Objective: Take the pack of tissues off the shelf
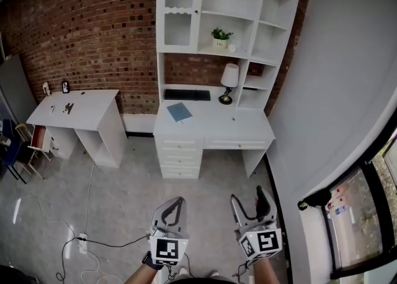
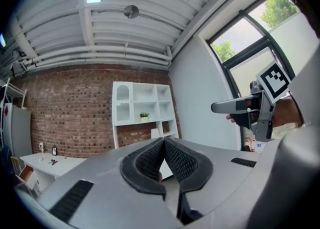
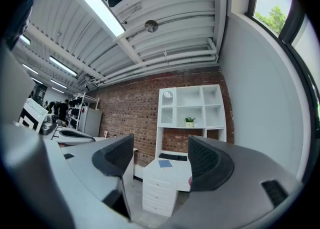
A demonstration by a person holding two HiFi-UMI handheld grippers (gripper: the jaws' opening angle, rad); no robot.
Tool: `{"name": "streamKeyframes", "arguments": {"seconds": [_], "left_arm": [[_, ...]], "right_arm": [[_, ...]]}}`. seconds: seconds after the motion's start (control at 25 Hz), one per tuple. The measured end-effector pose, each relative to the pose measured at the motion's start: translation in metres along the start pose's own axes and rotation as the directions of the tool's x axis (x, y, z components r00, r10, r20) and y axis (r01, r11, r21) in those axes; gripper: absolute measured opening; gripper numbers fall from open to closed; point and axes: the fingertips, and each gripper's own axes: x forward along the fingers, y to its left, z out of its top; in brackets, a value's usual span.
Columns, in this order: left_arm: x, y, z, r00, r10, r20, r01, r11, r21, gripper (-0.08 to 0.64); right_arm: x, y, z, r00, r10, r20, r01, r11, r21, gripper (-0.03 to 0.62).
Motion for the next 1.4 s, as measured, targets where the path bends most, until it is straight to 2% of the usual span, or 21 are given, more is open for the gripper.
{"name": "streamKeyframes", "arguments": {"seconds": [0.16,0.32,0.44,0.8,1.12,1.4], "left_arm": [[-0.010,0.007,-0.008,0.999,-0.037,0.013,0.037,0.999,-0.002,0.018],[-0.017,0.009,-0.013,0.997,-0.076,0.026,0.076,0.997,0.003,0.018],[-0.022,0.022,-0.013,0.997,-0.057,0.047,0.058,0.998,-0.023,0.018],[-0.016,0.036,-0.031,0.999,-0.040,-0.022,0.039,0.999,-0.017,0.018],[0.028,0.039,-0.035,0.998,-0.046,-0.030,0.046,0.999,-0.002,0.018],[0.115,0.046,-0.032,0.999,-0.035,-0.035,0.036,0.999,0.019,0.018]], "right_arm": [[-0.005,0.022,-0.002,1.000,-0.018,-0.013,0.017,0.999,-0.037,0.299],[-0.012,0.017,0.001,0.998,-0.067,-0.017,0.066,0.997,-0.035,0.299],[-0.014,0.021,-0.002,0.995,-0.093,-0.021,0.092,0.995,-0.026,0.299],[-0.008,0.016,-0.013,0.991,-0.125,-0.045,0.124,0.992,-0.031,0.299],[0.029,-0.008,-0.033,0.992,-0.115,-0.044,0.116,0.993,0.016,0.299],[0.093,-0.060,-0.043,0.995,-0.098,-0.024,0.098,0.995,0.032,0.299]]}}
